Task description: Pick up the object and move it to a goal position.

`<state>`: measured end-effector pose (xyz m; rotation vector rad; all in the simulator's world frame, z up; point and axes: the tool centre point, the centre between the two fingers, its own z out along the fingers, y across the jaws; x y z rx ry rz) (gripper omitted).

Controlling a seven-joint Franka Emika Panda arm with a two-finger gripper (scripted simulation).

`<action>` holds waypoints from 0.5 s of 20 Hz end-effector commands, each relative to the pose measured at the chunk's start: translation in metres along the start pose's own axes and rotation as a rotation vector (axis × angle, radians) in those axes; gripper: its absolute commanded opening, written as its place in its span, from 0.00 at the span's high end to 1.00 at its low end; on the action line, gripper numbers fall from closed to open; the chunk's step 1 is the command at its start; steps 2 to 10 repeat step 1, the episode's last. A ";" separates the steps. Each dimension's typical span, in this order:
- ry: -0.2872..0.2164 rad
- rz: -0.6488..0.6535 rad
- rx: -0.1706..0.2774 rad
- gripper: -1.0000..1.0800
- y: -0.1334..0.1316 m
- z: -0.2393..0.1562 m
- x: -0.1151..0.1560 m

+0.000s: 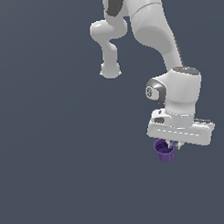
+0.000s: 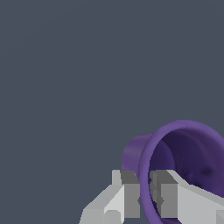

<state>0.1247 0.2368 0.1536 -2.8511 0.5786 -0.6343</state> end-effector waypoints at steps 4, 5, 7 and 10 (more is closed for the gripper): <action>0.001 0.002 0.000 1.00 0.000 -0.001 0.001; 0.001 0.002 0.000 1.00 0.000 -0.001 0.001; 0.001 0.002 0.000 1.00 0.000 -0.001 0.001; 0.001 0.002 0.000 1.00 0.000 -0.001 0.001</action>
